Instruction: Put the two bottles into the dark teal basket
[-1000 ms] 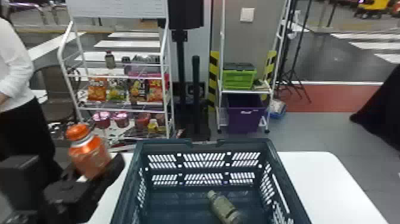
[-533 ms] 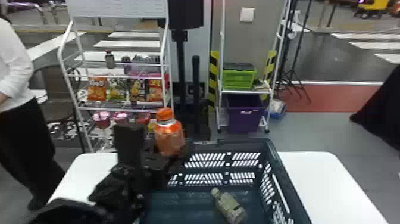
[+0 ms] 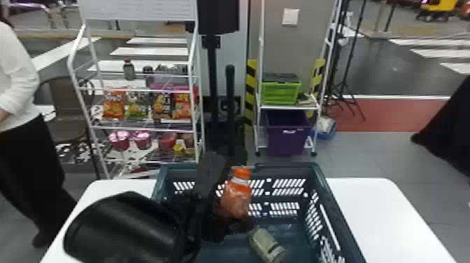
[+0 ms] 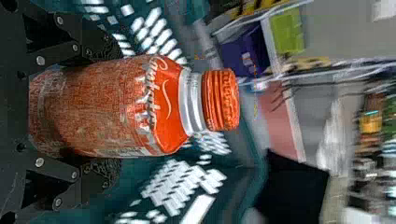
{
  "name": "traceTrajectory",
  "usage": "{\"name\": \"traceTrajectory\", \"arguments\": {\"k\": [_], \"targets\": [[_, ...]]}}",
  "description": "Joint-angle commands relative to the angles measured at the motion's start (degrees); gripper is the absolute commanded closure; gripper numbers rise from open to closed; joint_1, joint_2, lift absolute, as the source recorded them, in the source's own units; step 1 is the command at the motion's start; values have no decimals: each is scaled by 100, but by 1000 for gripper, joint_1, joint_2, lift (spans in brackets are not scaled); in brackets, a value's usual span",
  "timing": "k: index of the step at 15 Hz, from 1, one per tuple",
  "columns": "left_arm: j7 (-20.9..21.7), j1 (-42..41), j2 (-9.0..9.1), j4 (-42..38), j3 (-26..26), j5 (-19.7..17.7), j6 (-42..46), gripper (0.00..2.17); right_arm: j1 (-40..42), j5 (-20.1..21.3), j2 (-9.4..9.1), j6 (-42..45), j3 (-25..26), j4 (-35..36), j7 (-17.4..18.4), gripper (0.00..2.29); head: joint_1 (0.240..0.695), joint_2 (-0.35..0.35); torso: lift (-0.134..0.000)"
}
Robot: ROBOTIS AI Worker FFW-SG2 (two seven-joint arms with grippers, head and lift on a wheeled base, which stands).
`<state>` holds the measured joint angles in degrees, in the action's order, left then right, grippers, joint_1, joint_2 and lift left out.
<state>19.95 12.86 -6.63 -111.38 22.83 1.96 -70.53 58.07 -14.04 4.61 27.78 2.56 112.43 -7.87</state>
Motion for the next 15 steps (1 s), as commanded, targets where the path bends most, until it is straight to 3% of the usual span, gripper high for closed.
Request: {"name": "traceTrajectory", "arguments": {"k": [1,3,5,7,8,9,10,11,12,15], "targets": [[184,402,-137,257,372,296,-836,2145,29,7,-92,126,-9,-37,-66,76,499,0,0],[606,700,-75,573,530,560,-1170,2145,38,7,-145,267,-18,-98,-119,80,499,0,0],[1151,911,171,960,618,1000,-1434,2145,90,7,-145,495,-53,-168,-119,80,499,0,0],[1916,955,678,1320,495,1958,-1416,2145,143,-2,-153,724,-53,-239,-119,80,499,0,0],[2250,850,678,1435,275,2467,-1205,2061,170,-2,-153,882,-53,-256,-119,80,499,0,0],[2461,683,678,1461,55,2775,-572,1615,187,7,-180,935,-45,-265,-119,80,499,0,0],[2487,639,678,1444,20,2784,-502,917,196,-2,-180,952,-45,-265,-119,80,499,0,0],[2540,639,678,1426,20,2784,-520,421,205,-2,-189,970,-45,-265,-119,80,499,0,0],[2531,604,678,1400,-6,2801,-520,178,213,-2,-189,987,-45,-256,-136,80,499,0,0],[2496,498,678,1268,-129,2801,-520,66,222,-2,-224,987,-53,-204,-189,80,499,0,0]]}}
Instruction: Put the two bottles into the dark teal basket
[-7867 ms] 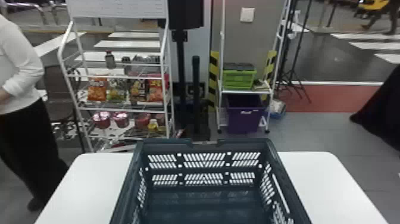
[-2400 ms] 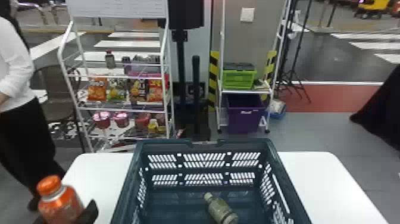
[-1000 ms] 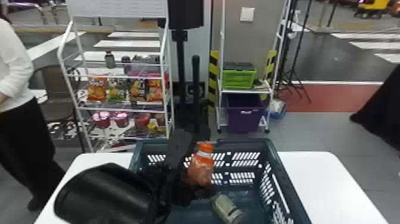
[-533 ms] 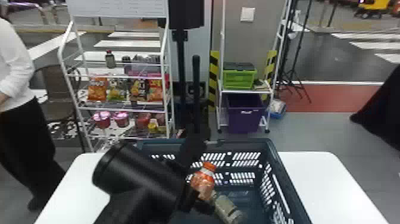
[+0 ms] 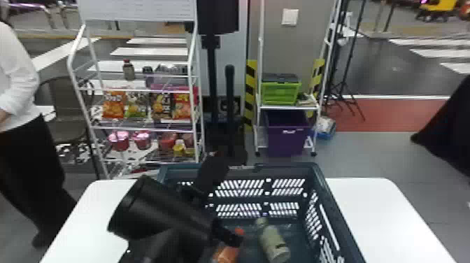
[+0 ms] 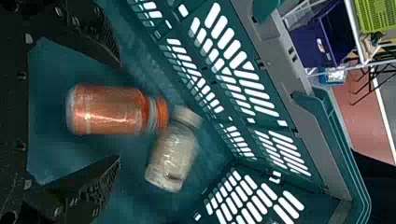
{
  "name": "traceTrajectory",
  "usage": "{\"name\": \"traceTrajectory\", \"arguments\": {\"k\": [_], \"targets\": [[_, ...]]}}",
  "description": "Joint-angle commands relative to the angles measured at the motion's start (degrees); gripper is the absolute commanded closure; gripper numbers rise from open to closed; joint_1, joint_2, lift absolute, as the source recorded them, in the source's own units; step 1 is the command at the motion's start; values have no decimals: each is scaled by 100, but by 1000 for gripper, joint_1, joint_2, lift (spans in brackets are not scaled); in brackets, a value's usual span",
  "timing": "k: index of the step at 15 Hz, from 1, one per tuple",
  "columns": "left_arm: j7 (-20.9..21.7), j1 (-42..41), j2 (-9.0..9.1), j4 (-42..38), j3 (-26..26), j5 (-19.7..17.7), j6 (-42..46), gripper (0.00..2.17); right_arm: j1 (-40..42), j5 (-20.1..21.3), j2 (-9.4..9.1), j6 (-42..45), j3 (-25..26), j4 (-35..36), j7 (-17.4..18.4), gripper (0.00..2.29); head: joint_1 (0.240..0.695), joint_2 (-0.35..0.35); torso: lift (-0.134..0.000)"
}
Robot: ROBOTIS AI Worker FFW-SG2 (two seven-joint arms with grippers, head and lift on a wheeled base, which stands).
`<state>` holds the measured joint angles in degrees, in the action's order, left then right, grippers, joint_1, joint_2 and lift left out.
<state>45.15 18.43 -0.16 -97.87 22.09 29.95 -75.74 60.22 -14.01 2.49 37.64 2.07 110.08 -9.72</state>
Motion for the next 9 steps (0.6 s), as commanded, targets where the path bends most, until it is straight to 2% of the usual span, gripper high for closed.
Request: {"name": "traceTrajectory", "arguments": {"k": [1,5,9], "targets": [[-94,-137,31,-250,-153,2,2,66,7,3,-3,1,4,57,-3,80,499,0,0],[-490,-542,31,-1515,-680,-296,2,73,68,3,6,-16,39,180,-12,80,499,0,0],[-1123,-1377,31,-3203,-1278,-894,2,80,121,3,50,-51,56,374,-12,80,499,0,0]]}}
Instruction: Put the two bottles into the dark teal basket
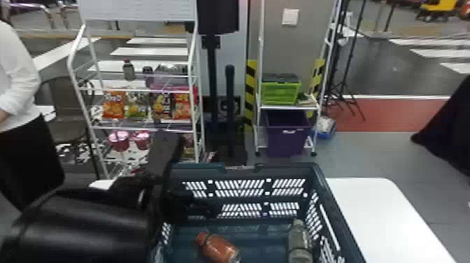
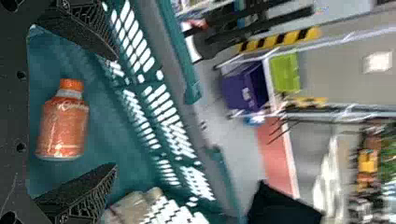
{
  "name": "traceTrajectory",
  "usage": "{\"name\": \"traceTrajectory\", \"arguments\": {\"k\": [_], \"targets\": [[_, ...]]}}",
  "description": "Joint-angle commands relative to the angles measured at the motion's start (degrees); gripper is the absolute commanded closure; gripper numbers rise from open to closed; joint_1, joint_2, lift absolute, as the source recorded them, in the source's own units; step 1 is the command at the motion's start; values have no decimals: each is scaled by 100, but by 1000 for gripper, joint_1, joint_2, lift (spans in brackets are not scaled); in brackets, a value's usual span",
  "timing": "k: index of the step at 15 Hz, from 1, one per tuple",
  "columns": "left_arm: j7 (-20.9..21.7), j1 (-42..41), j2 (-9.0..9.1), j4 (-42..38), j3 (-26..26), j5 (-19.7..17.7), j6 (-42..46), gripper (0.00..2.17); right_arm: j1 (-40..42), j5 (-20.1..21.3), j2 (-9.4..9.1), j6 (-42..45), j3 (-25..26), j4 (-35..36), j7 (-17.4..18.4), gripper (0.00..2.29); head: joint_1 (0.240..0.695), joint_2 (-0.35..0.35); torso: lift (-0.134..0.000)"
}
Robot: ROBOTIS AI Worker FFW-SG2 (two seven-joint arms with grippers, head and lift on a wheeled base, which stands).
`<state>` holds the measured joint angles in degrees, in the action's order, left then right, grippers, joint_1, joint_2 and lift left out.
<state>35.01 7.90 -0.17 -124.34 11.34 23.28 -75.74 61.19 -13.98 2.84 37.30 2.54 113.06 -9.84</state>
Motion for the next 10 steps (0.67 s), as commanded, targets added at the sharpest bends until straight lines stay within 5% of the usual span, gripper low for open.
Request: {"name": "traceTrajectory", "arguments": {"k": [1,3,10], "targets": [[-337,-605,32,-925,-361,-429,19,80,33,0,24,-18,19,137,0,80,499,0,0],[-750,-1352,32,-1619,-774,-851,512,83,77,0,59,-70,45,286,0,80,499,0,0],[-1304,-4270,32,-2560,-2356,-2363,4344,134,103,0,103,-774,177,831,-255,80,499,0,0]]}}
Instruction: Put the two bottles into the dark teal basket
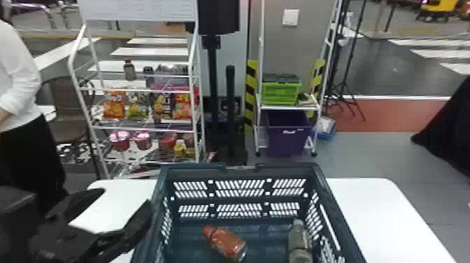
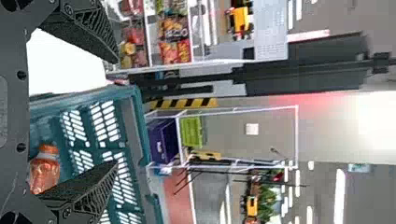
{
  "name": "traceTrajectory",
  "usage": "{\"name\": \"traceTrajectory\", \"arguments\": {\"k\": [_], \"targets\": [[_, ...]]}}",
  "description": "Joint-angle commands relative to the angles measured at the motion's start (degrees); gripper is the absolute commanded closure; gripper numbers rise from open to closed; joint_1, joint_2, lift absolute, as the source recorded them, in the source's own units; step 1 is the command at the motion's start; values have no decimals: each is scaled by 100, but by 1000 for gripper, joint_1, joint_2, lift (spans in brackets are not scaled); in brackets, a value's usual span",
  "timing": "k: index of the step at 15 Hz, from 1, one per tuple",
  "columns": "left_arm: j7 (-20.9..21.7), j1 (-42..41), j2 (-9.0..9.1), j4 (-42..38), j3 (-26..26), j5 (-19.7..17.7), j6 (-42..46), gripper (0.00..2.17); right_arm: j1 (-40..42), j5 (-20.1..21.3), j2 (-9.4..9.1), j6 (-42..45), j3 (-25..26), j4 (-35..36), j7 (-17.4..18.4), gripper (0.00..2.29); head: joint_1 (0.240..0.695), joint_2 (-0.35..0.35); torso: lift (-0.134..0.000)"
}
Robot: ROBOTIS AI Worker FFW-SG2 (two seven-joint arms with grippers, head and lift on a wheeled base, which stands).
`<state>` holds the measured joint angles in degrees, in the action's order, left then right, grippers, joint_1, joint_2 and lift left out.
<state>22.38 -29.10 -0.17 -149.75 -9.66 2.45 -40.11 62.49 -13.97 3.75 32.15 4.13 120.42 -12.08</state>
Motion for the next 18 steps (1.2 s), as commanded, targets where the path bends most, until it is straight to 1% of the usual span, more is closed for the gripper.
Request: {"name": "traceTrajectory", "arguments": {"k": [1,3,4,5,7,8,9,10,11,12,14,16,17,18], "targets": [[-32,-948,32,113,-405,-394,1553,134,-35,17,21,-363,18,131,-76,80,499,0,0],[-32,-1713,32,579,-581,-570,3153,134,-26,34,21,-873,62,298,-225,80,499,0,0],[-49,-1968,32,798,-581,-658,3680,134,-35,61,21,-1031,97,369,-260,80,499,0,0],[-181,-2266,32,1115,-581,-746,4401,134,-26,78,29,-1207,106,430,-269,80,499,0,0],[-489,-2662,32,1721,-405,-737,5737,134,-17,78,29,-1365,159,474,-418,80,499,0,0],[-621,-2785,32,1994,-256,-667,6212,130,0,131,29,-1365,167,474,-427,80,499,0,0],[-735,-2891,32,2266,-89,-518,6669,130,18,131,29,-1365,185,483,-497,80,499,0,0],[-867,-2934,32,2495,52,-438,6985,130,27,175,21,-1348,220,492,-559,80,499,0,0],[-990,-2952,32,2776,183,-438,7249,130,27,193,21,-1348,255,492,-568,80,499,0,0],[-1104,-2961,32,2969,280,-333,7284,130,27,184,12,-1348,299,492,-647,80,499,0,0],[-1464,-2952,32,3224,517,36,7337,130,27,219,-32,-1348,396,465,-796,80,499,0,0],[-1772,-2952,32,3374,711,159,7495,130,71,219,-50,-1348,431,465,-867,80,499,0,0],[-1860,-2952,32,3391,807,212,7495,130,88,228,-50,-1330,431,465,-875,80,499,0,0],[-1860,-2952,32,3382,851,256,7495,130,97,228,-50,-1313,431,465,-875,80,499,0,0]]}}
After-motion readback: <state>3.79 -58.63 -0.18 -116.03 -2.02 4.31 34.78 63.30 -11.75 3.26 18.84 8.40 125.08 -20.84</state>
